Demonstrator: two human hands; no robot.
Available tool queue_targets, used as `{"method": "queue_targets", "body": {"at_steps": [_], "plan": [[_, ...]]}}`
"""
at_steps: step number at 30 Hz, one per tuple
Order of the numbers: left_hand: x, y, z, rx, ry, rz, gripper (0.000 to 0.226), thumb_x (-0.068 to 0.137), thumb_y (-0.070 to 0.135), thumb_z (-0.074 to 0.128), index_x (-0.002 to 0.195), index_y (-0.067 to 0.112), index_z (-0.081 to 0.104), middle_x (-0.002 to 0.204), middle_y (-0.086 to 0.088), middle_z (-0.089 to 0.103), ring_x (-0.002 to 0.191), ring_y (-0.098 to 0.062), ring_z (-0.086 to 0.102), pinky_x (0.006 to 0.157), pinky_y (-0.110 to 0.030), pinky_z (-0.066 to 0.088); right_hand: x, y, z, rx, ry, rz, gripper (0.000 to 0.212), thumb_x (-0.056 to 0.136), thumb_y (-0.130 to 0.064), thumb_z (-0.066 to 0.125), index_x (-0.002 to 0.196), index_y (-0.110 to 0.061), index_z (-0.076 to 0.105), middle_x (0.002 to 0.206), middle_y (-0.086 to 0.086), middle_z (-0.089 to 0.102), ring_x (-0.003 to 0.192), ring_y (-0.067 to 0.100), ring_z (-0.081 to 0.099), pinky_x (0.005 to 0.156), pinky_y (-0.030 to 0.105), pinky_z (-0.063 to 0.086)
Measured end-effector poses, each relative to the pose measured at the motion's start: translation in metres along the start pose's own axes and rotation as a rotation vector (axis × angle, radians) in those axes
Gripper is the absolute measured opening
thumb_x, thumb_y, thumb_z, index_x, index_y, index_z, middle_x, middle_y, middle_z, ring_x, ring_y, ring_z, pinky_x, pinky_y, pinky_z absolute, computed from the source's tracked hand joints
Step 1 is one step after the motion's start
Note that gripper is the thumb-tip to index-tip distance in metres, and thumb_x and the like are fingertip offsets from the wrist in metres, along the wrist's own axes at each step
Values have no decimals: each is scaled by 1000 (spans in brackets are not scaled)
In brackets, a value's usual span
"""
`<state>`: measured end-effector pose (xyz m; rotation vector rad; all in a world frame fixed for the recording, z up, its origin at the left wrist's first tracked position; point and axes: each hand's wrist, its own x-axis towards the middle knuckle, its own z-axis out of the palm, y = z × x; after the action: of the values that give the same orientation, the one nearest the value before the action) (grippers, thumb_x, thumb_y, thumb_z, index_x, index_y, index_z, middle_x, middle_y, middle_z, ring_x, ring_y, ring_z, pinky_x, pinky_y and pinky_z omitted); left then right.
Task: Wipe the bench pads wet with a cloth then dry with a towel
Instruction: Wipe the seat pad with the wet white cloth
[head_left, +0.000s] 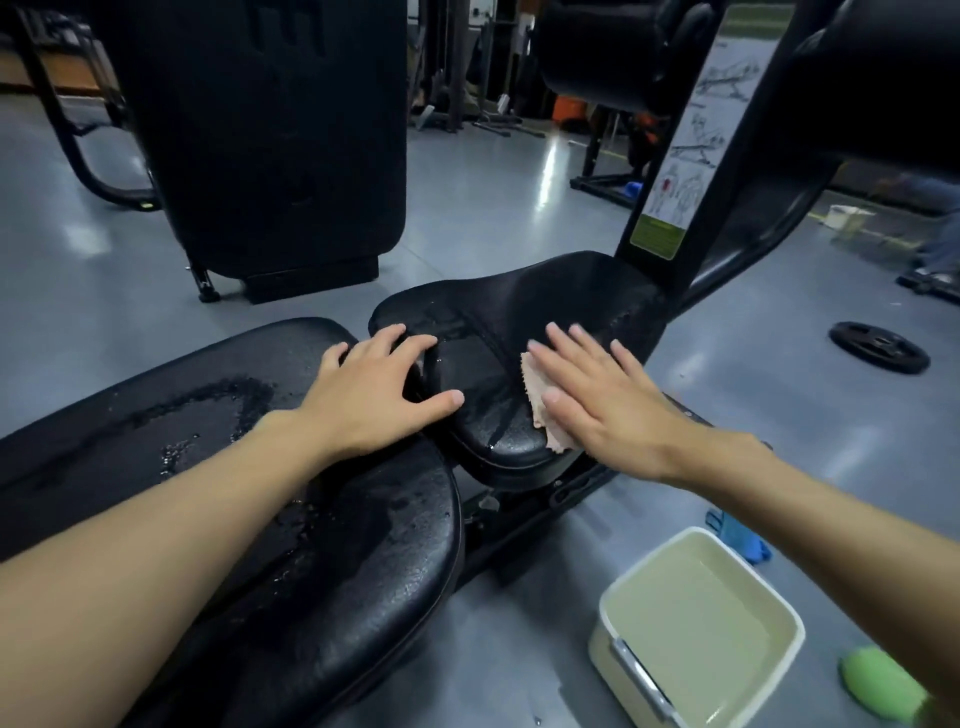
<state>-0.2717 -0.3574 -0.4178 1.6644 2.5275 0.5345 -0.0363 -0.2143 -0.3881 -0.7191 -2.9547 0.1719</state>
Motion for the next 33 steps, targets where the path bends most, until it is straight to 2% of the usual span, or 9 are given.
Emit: {"method": "queue_targets", "body": {"at_steps": [3, 7, 18, 24, 26, 29, 31, 33], "plan": [[-3, -6, -2, 32, -18, 7, 105, 66, 96, 20, 154, 41, 19, 166, -5, 14, 153, -20, 10, 124, -44, 3, 7, -2, 6, -121, -9, -11, 64, 98, -61, 5, 158, -39, 5, 167, -11, -7, 151, 8, -18, 123, 44, -9], [-5, -8, 6, 41, 21, 3, 110, 65, 97, 18, 157, 35, 18, 167, -5, 14, 153, -16, 7, 124, -41, 2, 36, -6, 3, -203, -25, -21, 59, 103, -54, 17, 159, -36, 7, 168, -9, -3, 153, 12, -11, 123, 46, -5], [-5, -7, 7, 46, 35, -14, 107, 66, 95, 21, 157, 39, 15, 167, 4, 9, 152, -10, 6, 123, -35, -3, 170, -20, -1, -206, -134, -56, 63, 100, -57, 17, 159, -34, 14, 168, 0, 8, 154, 19, 2, 122, 53, 1], [0, -6, 6, 33, 38, -37, 108, 62, 102, 22, 153, 45, 15, 167, 11, 8, 152, -13, 4, 124, -36, 0, 227, -29, -4, -173, -205, -8, 60, 96, -54, 15, 147, -30, 36, 158, 6, 33, 147, 27, 25, 118, 57, 13], [-3, -9, 6, 7, 38, -51, 111, 58, 104, 21, 152, 46, 16, 166, 14, 9, 150, -11, 2, 123, -32, 0, 229, -35, -3, -165, -226, -3, 59, 98, -51, 15, 148, -28, 37, 159, 7, 32, 147, 27, 24, 118, 57, 13], [-5, -8, 1, -21, 56, -43, 111, 59, 99, 28, 153, 40, 22, 165, 14, 14, 137, 7, 0, 115, -21, -2, 222, -37, 0, -175, -201, -46, 60, 99, -50, 13, 151, -27, 32, 163, 7, 24, 151, 25, 16, 120, 56, 7], [-6, -5, -1, -28, 64, -35, 110, 60, 94, 31, 153, 36, 25, 164, 14, 16, 128, 16, 2, 112, -18, -2, 207, -32, 2, -186, -176, -72, 62, 99, -51, 13, 155, -29, 24, 166, 5, 14, 153, 24, 8, 121, 54, 3], [-6, -3, -1, -34, 68, -29, 109, 61, 92, 32, 153, 33, 27, 164, 13, 18, 127, 18, 1, 112, -18, -2, 187, -27, 2, -196, -169, -101, 62, 100, -51, 13, 158, -31, 15, 168, 3, 5, 154, 22, 0, 122, 53, -1]]}}
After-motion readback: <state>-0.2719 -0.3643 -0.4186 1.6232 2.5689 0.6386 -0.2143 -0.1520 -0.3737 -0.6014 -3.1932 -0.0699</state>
